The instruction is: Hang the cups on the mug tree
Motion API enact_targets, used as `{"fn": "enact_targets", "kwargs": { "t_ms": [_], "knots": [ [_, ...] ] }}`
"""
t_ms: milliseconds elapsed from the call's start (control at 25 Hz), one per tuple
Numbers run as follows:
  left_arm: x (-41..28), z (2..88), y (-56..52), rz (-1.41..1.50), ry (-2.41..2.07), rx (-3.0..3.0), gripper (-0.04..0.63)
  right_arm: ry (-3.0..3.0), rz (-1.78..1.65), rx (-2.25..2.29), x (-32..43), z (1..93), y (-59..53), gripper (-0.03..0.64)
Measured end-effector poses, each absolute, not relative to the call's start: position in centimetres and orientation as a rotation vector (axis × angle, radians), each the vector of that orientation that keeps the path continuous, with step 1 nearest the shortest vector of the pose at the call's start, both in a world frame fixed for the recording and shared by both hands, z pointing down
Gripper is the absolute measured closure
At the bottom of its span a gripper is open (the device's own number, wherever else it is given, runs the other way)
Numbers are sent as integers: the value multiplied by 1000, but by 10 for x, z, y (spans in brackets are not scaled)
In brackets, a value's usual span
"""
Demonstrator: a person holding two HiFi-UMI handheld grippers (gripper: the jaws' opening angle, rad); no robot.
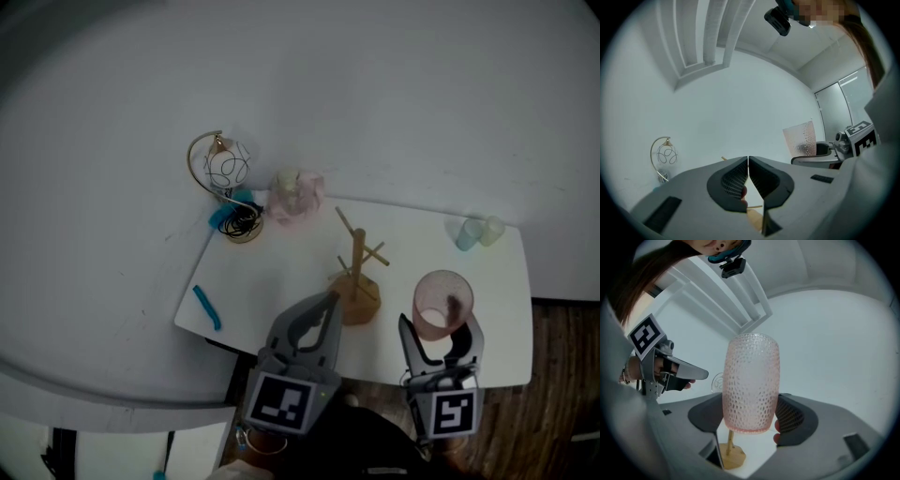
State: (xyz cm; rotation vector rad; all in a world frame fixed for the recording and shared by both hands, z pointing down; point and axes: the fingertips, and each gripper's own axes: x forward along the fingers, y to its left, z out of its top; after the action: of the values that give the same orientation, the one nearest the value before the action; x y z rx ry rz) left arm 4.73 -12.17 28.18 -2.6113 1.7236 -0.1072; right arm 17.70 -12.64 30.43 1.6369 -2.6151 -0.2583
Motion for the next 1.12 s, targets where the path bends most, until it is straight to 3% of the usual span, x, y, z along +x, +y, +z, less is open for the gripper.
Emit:
{"fn": "enact_targets", "kwargs": {
  "t_ms": [1120],
  "knots": [
    [12,289,-189,-109,1532,-2767,588,-2246,-239,1858,178,335,-166,281]
  ]
}}
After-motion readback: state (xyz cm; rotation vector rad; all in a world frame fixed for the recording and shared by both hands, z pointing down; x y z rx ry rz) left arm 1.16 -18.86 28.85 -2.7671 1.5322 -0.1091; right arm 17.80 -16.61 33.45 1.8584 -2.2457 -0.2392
